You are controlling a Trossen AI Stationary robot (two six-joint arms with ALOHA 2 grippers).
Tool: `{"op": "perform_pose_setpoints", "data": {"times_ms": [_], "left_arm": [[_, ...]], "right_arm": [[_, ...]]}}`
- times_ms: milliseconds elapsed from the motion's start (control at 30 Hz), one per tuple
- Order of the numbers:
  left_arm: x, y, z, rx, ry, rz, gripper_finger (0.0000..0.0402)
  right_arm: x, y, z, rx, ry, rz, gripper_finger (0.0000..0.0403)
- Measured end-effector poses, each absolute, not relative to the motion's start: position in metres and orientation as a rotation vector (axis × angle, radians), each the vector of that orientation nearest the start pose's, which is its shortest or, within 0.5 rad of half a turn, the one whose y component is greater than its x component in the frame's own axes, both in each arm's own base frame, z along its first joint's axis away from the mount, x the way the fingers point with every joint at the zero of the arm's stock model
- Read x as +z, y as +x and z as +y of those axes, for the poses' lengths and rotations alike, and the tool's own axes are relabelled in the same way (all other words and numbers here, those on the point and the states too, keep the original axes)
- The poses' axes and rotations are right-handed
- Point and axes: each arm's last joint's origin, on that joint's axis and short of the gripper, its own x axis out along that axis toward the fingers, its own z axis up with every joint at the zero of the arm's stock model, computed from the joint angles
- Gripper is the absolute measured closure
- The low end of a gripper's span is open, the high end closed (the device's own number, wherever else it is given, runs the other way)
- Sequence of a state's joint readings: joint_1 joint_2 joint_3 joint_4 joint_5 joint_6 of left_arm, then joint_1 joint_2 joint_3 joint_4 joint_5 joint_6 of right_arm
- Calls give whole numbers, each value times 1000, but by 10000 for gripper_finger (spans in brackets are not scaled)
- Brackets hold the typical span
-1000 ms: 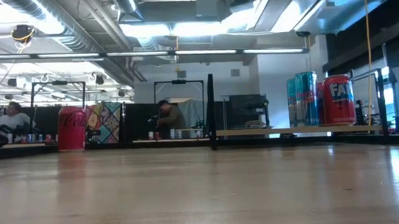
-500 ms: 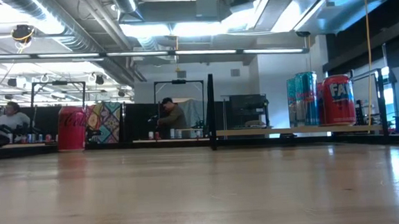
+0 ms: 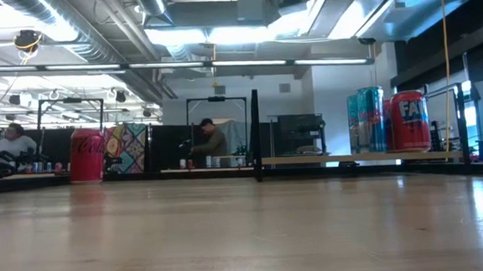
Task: Place canned beverage on shelf
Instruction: Put the bottom white soda can on the shelf
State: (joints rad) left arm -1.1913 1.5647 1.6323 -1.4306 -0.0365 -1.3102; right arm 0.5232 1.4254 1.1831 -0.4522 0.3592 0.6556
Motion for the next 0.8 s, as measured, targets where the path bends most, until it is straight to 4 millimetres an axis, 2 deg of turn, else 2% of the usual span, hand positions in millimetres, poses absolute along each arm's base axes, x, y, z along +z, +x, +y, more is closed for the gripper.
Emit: {"op": "perform_pose_setpoints", "data": {"times_ms": [133, 300, 567, 800], "left_arm": [[333, 104, -268, -94, -263, 1463, 20], [310, 100, -271, -91, -266, 1561, 20], [295, 92, -280, -146, -269, 1566, 20], [281, 88, -280, -125, -262, 1574, 21]], "right_arm": [[303, 270, 144, -57, 333, 654, 123], [302, 270, 144, -60, 328, 663, 123], [302, 270, 144, -60, 327, 667, 123], [302, 270, 144, -59, 323, 666, 123]]}}
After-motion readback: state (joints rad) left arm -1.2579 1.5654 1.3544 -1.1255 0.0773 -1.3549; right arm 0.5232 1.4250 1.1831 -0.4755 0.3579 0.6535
